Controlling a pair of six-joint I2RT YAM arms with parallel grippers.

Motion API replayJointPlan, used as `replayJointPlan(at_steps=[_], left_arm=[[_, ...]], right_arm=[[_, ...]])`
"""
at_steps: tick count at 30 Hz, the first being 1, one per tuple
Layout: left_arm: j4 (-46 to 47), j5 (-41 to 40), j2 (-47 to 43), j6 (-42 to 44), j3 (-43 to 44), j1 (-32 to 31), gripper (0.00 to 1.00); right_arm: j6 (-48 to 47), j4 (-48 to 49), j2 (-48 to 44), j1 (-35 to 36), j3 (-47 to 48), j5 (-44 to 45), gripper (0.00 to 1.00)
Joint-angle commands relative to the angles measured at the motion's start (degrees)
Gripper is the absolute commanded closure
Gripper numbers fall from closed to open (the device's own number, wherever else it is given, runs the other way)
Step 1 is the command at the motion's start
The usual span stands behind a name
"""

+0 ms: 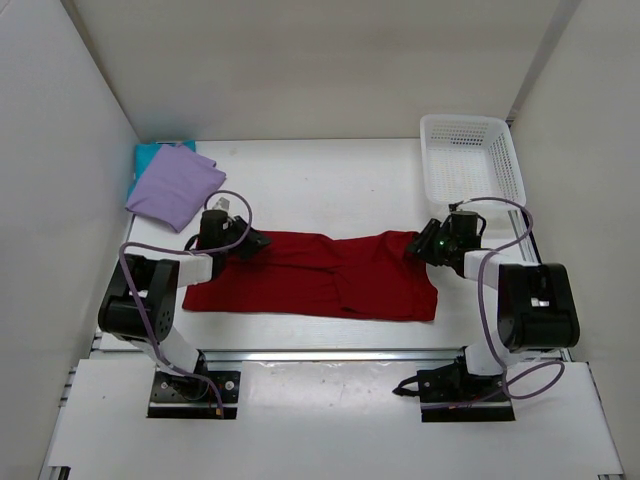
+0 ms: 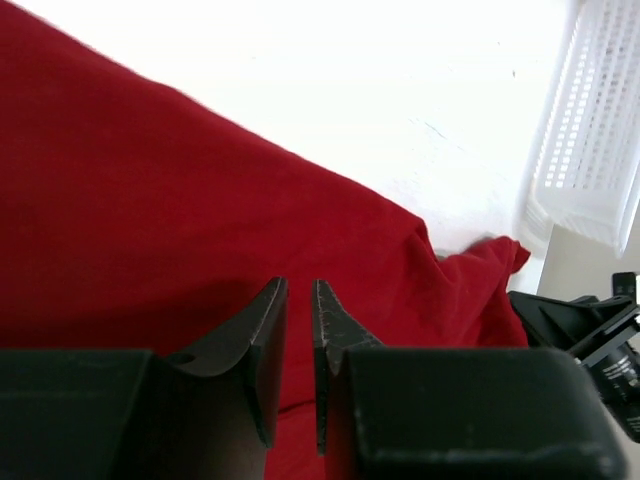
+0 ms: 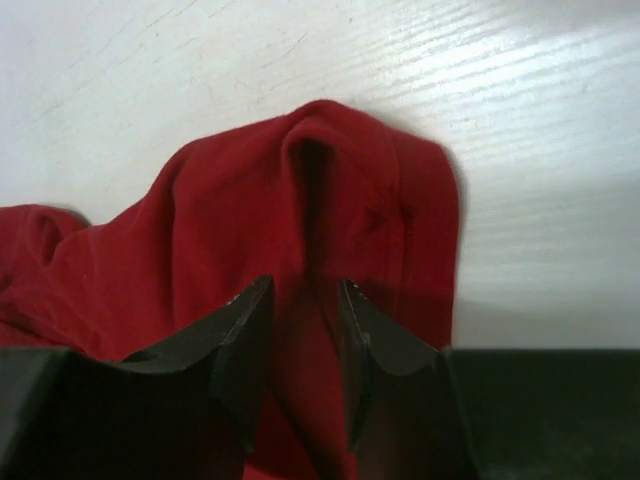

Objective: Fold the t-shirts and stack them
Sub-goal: Fold the other side of the tshirt into a rectangle

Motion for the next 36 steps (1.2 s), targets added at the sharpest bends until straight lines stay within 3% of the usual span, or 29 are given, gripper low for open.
replayJointPlan(at_steps=[1,7,13,24,28,31,33,36], left_arm=[[3.3,2.6,0.4,-1.1,-1.8,2.6,0.73],[4.1,3.2,2.0,-1.6,-2.5,6.9,0.74],[6.5,5.4,3.4,-3.8,-4.8,12.8,0.75],[11.7,8.0,4.0,-9.5,-10.9,20.1,0.77],[12.0,8.5,3.2,-9.7,-10.8,20.5,0.76],[11.8,9.3,1.9,-10.1,-10.5,20.6,0.76],[11.3,9.7,0.5,-10.0,-10.2,19.9,0.76],[9.9,9.3,-3.4,-9.4,-9.8,18.0,0.75]], right_arm=[[0.3,5.3,2.3,-0.2,3.1,-1.8,0.71],[0.4,8.7,5.9,-0.2,4.3,-1.7,0.75],[2.0,10.7,7.9,-2.8,5.0,-4.0,1.0],[-4.1,9.5,4.9,-2.8,9.4,8.8,1.0],[-5.3,9.9,7.0,-3.0,11.7,10.6,0.98],[-5.4,9.5,7.5,-2.9,12.3,10.5,0.86],[-5.1,8.6,6.3,-3.0,11.8,9.8,0.69],[-4.8,3.8,2.4,-2.3,12.2,11.1,0.67]])
